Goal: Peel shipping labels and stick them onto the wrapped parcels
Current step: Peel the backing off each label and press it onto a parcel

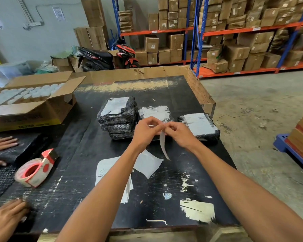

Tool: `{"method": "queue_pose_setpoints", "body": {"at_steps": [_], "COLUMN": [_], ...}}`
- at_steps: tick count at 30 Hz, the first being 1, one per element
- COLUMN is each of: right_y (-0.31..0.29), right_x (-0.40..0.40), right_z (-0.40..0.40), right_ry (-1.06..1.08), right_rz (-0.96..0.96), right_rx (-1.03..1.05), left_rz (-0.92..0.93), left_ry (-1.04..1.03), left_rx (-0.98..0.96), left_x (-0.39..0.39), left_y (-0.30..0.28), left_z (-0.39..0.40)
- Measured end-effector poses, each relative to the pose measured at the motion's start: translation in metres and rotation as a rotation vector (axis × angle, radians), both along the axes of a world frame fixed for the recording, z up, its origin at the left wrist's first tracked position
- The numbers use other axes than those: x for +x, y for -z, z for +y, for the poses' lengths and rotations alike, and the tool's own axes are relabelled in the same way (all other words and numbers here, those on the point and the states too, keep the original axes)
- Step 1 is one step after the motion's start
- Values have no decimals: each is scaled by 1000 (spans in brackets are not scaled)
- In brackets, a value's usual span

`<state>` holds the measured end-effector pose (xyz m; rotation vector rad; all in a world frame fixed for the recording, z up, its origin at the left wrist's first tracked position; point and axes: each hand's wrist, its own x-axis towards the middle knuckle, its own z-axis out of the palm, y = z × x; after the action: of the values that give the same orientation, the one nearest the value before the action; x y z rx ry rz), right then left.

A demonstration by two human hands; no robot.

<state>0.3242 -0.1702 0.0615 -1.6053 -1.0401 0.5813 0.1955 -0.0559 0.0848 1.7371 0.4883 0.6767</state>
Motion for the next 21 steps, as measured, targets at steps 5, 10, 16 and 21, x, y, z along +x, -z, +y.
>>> {"method": "queue_pose_setpoints", "body": {"at_steps": [5,10,16,21], "right_y": [-5,-5,-2,-5], "right_x": [-2,-2,1,-2], "right_z": [-3,-4,-5,-4], "right_ry": [5,16,57,112], "right_rz": [-76,-99,-123,-77], "right_rx": [-14,-19,-42,30], "left_rz": [4,0,-27,-78], "left_ry": [-5,-5,22,10], "left_rx": [-43,-175,-498,-412], "left_x": [0,1,-1,-1], "left_y": [-2,-2,-5,1], "left_z": [0,-3,-5,-7]}}
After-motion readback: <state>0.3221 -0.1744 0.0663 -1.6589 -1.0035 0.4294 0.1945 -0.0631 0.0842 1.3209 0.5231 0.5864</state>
